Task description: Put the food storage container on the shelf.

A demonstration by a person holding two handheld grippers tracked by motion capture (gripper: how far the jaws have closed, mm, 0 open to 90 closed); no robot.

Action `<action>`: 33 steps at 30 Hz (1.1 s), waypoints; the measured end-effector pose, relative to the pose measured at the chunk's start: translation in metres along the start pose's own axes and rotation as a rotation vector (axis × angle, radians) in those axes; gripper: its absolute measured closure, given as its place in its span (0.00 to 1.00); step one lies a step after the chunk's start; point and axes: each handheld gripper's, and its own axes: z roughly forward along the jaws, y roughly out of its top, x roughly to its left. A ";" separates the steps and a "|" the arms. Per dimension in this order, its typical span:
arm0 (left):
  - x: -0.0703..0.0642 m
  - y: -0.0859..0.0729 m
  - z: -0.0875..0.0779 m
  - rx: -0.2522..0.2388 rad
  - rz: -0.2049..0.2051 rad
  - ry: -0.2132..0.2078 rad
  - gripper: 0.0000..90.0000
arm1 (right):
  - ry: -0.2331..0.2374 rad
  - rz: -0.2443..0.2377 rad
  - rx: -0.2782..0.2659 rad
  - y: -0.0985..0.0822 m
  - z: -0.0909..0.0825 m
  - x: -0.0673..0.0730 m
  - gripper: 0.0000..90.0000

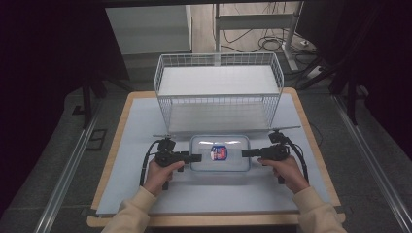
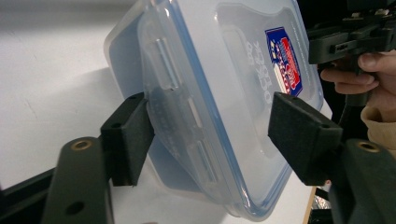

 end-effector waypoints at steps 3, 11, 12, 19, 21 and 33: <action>-0.002 -0.003 -0.003 -0.012 0.012 -0.002 0.40 | 0.001 -0.005 -0.011 -0.003 -0.002 0.003 0.55; -0.012 -0.012 -0.012 -0.016 0.071 0.019 0.46 | 0.005 -0.060 -0.060 -0.015 -0.009 0.011 0.59; -0.012 -0.012 -0.012 -0.019 0.070 0.017 0.46 | 0.002 -0.062 -0.063 -0.015 -0.009 0.012 0.59; -0.015 -0.015 -0.015 -0.025 0.081 0.021 0.48 | -0.015 -0.101 -0.080 -0.018 -0.009 0.016 0.58; -0.016 -0.015 -0.015 -0.026 0.086 0.026 0.49 | -0.023 -0.116 -0.080 -0.019 -0.010 0.019 0.58; -0.021 -0.016 -0.017 -0.037 0.099 0.048 0.51 | -0.039 -0.164 -0.105 -0.022 -0.012 0.024 0.59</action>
